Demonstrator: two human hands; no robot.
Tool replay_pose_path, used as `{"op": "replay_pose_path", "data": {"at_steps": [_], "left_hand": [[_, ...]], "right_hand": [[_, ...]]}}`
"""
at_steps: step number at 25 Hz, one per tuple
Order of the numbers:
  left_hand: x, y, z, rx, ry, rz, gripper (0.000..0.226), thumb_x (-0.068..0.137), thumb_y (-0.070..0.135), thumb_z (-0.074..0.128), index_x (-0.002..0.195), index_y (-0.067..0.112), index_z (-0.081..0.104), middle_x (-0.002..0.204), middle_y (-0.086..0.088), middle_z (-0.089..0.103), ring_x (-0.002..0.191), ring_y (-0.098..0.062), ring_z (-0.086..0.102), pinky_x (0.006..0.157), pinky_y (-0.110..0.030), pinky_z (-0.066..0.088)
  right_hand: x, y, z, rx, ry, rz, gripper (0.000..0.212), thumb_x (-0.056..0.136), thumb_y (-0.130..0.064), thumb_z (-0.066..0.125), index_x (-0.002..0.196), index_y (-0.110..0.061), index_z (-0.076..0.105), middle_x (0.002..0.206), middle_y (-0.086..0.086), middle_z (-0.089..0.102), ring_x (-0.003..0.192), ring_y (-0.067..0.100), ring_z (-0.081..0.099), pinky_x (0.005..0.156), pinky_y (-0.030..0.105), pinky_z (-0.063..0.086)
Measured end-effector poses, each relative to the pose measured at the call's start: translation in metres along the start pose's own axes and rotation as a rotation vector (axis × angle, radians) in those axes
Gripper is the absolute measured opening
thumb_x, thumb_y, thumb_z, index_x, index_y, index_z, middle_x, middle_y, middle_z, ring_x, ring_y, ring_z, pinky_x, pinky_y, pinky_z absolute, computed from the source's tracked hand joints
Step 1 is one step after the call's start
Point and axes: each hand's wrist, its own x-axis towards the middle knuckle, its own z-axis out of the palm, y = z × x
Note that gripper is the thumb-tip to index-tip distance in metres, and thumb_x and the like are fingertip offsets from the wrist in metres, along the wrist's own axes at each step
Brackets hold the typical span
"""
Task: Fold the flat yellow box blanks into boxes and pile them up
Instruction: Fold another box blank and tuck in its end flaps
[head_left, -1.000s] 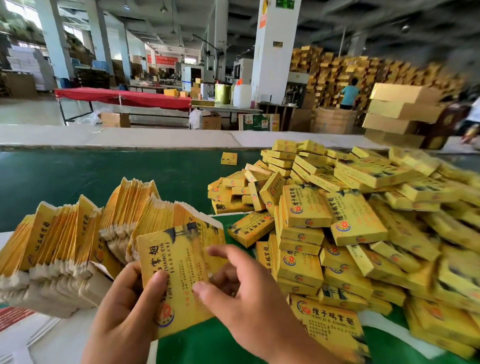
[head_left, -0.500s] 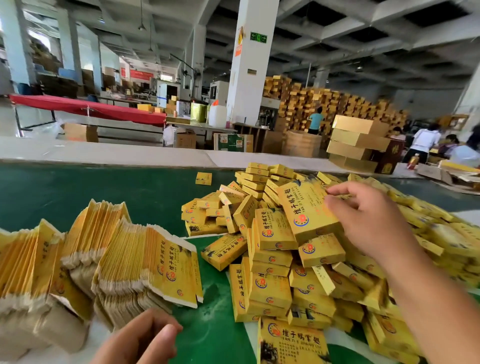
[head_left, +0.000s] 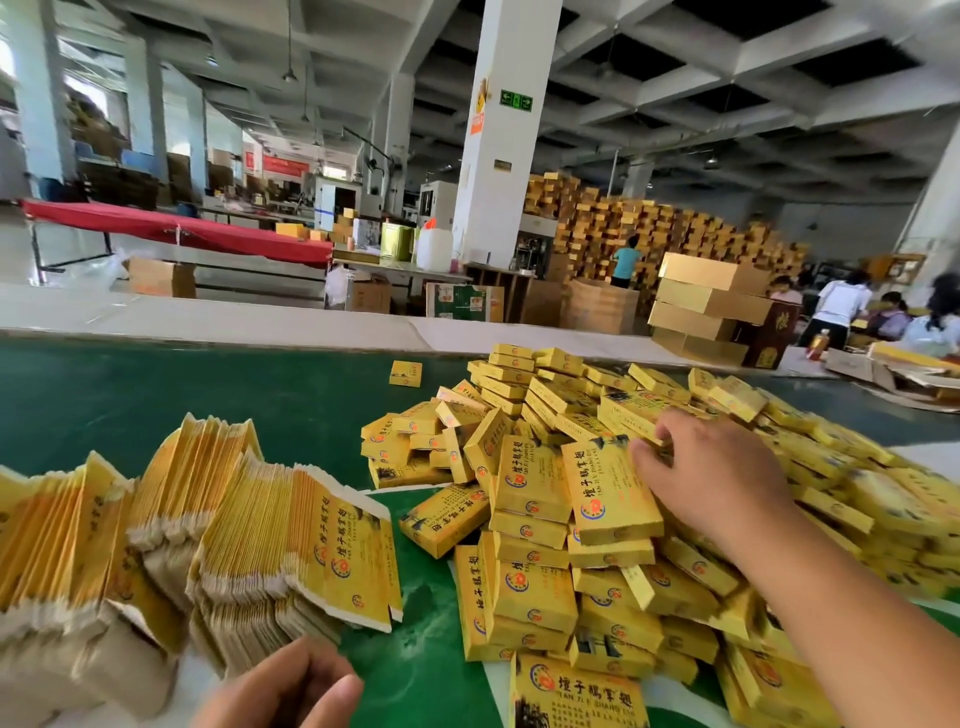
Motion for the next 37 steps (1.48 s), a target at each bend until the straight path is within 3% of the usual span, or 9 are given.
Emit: {"op": "replay_pose_path", "data": {"at_steps": [6,12,16,19,23,27,30,34,37], "left_hand": [[-0.017,0.018,-0.003,-0.011,-0.027,0.033,0.033,0.071,0.052,0.069,0.074,0.020,0.069,0.056,-0.012,0.055,0.050,-0.014,0.048,0.052,-0.023,0.034],[-0.018,0.030,-0.010,-0.024,0.099,0.030,0.037,0.073,0.053,0.061,0.072,0.016,0.063,0.060,-0.022,0.053,0.050,-0.015,0.045,0.053,-0.028,0.037],[-0.019,0.030,-0.012,0.018,0.237,0.052,0.038,0.083,0.048,0.063,0.068,0.013,0.062,0.054,-0.021,0.047,0.046,-0.023,0.042,0.047,-0.038,0.040],[-0.018,0.031,-0.016,0.004,0.281,0.056,0.036,0.086,0.045,0.063,0.066,0.015,0.061,0.053,-0.021,0.047,0.046,-0.017,0.042,0.044,-0.040,0.037],[-0.018,0.032,-0.017,-0.026,0.279,0.082,0.035,0.078,0.046,0.058,0.063,0.015,0.058,0.051,-0.020,0.046,0.045,-0.016,0.039,0.047,-0.028,0.031],[-0.018,0.034,-0.017,-0.032,0.279,0.094,0.039,0.078,0.047,0.056,0.061,0.013,0.056,0.052,-0.020,0.044,0.046,-0.016,0.038,0.046,-0.028,0.030],[-0.019,0.038,-0.020,-0.060,0.300,0.099,0.039,0.080,0.046,0.057,0.064,0.012,0.058,0.053,-0.020,0.045,0.047,-0.017,0.039,0.045,-0.028,0.031],[-0.013,0.034,-0.030,-0.184,0.385,0.033,0.037,0.095,0.030,0.057,0.065,0.009,0.061,0.053,-0.019,0.049,0.047,-0.018,0.042,0.045,-0.031,0.034],[-0.010,0.035,-0.039,-0.361,0.402,-0.076,0.035,0.096,0.016,0.050,0.064,0.013,0.064,0.054,-0.003,0.055,0.049,-0.015,0.048,0.044,-0.019,0.040]], "right_hand": [[-0.014,-0.029,-0.025,0.198,0.115,-0.149,0.035,0.086,-0.054,0.055,0.097,-0.023,0.067,0.057,-0.008,0.061,0.054,0.017,0.057,0.050,0.022,0.042],[-0.056,-0.097,-0.032,0.459,-0.021,-0.361,0.032,0.082,-0.060,0.051,0.086,-0.032,0.065,0.051,-0.012,0.057,0.044,-0.005,0.050,0.040,0.014,0.037],[-0.081,-0.168,0.020,0.503,-0.372,-0.532,0.053,0.090,-0.051,0.051,0.135,-0.022,0.049,0.118,-0.003,0.065,0.101,0.010,0.061,0.084,0.026,0.051],[-0.080,-0.205,0.052,0.473,-0.647,-0.520,0.078,0.088,-0.038,0.055,0.153,-0.018,0.017,0.160,0.001,0.026,0.144,0.025,0.029,0.114,0.039,0.030],[-0.081,-0.205,0.074,0.477,-0.616,-0.565,0.036,0.091,-0.020,0.058,0.126,-0.019,0.048,0.130,0.003,0.057,0.115,0.025,0.056,0.093,0.035,0.049],[-0.078,-0.191,0.069,0.435,-0.538,-0.558,0.024,0.097,-0.032,0.053,0.113,-0.019,0.066,0.107,0.003,0.069,0.092,0.021,0.064,0.078,0.036,0.057],[-0.072,-0.179,0.048,0.451,-0.246,-0.527,0.028,0.102,-0.028,0.047,0.095,-0.016,0.070,0.072,-0.003,0.063,0.054,0.003,0.050,0.046,0.013,0.035],[-0.059,-0.150,0.005,0.877,0.284,-0.369,0.022,0.096,-0.031,0.054,0.082,-0.017,0.065,0.053,-0.010,0.052,0.038,-0.001,0.040,0.033,0.014,0.030],[-0.055,-0.130,-0.012,1.377,0.128,-0.254,0.017,0.091,-0.039,0.057,0.092,-0.027,0.069,0.074,-0.004,0.070,0.060,0.006,0.064,0.048,0.023,0.052]]}}
